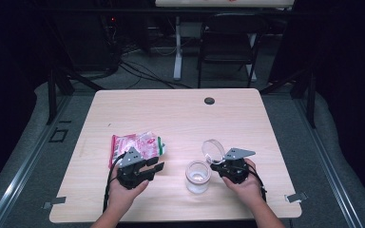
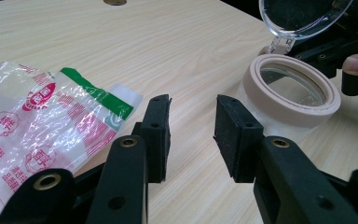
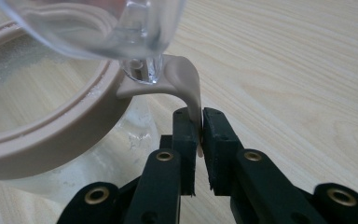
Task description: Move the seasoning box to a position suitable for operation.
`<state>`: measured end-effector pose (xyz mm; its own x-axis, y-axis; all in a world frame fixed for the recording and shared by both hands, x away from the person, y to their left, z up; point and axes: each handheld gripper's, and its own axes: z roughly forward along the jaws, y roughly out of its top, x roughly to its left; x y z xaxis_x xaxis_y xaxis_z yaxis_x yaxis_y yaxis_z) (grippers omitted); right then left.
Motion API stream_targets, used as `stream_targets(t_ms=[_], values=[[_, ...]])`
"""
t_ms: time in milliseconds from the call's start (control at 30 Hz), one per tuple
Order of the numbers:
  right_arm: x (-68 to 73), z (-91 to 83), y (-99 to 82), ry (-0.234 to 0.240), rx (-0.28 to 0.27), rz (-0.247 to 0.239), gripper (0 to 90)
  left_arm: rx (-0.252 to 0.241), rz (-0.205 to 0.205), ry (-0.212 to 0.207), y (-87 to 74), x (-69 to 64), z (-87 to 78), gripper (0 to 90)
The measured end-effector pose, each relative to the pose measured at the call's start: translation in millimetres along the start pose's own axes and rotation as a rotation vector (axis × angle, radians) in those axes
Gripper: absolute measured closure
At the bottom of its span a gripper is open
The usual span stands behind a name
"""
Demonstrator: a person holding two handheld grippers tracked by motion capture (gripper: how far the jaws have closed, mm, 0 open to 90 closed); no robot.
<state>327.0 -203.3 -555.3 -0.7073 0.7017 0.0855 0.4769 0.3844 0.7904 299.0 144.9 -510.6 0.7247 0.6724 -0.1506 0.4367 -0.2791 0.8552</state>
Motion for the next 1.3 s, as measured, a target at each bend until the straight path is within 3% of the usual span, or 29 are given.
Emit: stream_targets(t_ms=[367, 500, 900, 1033, 1300], values=[[3.0, 0.7, 0.1, 0.024, 0.000, -0.030, 83.8, 0.001, 0.000, 0.004, -0.5, 0.3, 0.8, 65.3], [0.5, 0.7, -1.2, 0.020, -0.016, -0.015, 77.8, 0.001, 0.001, 0.010, -0.4, 1.8, 0.1, 64.0], [-10.7, 0.3, -1.7, 0.011, -0.029, 0.056, 82.2, 0.000, -0.010, 0.030, -1.6, 4.3, 1.6, 60.8], [-10.6, 4.8, 0.6, -0.011, -0.042, 0.040, 82.8, 0.008, -0.012, 0.029, -1.7, 4.5, 2.6, 59.7], [-11.4, 4.4, 0.9, 0.008, -0.052, 0.047, 75.2, 0.003, -0.023, 0.050, -2.2, 10.0, 1.5, 55.0]])
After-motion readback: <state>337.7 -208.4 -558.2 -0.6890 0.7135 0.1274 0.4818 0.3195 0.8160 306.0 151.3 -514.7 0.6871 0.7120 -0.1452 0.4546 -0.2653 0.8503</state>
